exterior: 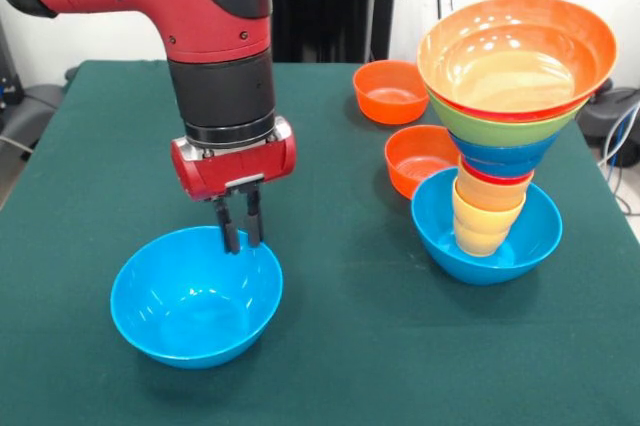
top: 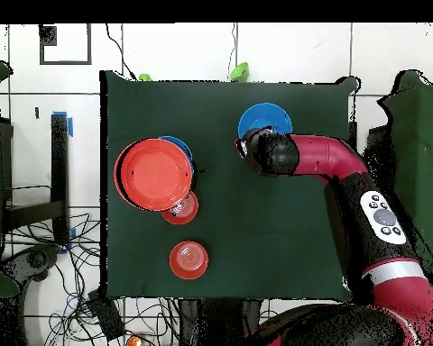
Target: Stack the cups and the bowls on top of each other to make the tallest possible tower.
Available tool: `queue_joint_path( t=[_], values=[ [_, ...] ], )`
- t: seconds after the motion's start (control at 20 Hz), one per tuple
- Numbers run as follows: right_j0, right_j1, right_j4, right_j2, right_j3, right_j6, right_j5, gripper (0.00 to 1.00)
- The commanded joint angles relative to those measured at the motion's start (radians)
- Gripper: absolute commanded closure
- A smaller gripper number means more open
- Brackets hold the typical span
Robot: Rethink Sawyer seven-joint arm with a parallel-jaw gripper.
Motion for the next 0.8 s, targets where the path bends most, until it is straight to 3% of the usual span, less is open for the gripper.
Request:
queue_joint_path(
  t=[0.05, 0.3, 0.8],
  values=[
    [0.005, 0.002, -0.106, 0.064, -0.041, -0.17, -0.046, 1.0],
    [-0.026, -0.009, -0.125, 0.084, -0.01, -0.15, -0.069, 1.0],
    [-0.027, -0.016, -0.157, 0.091, -0.01, -0.128, -0.054, 1.0]
  ],
)
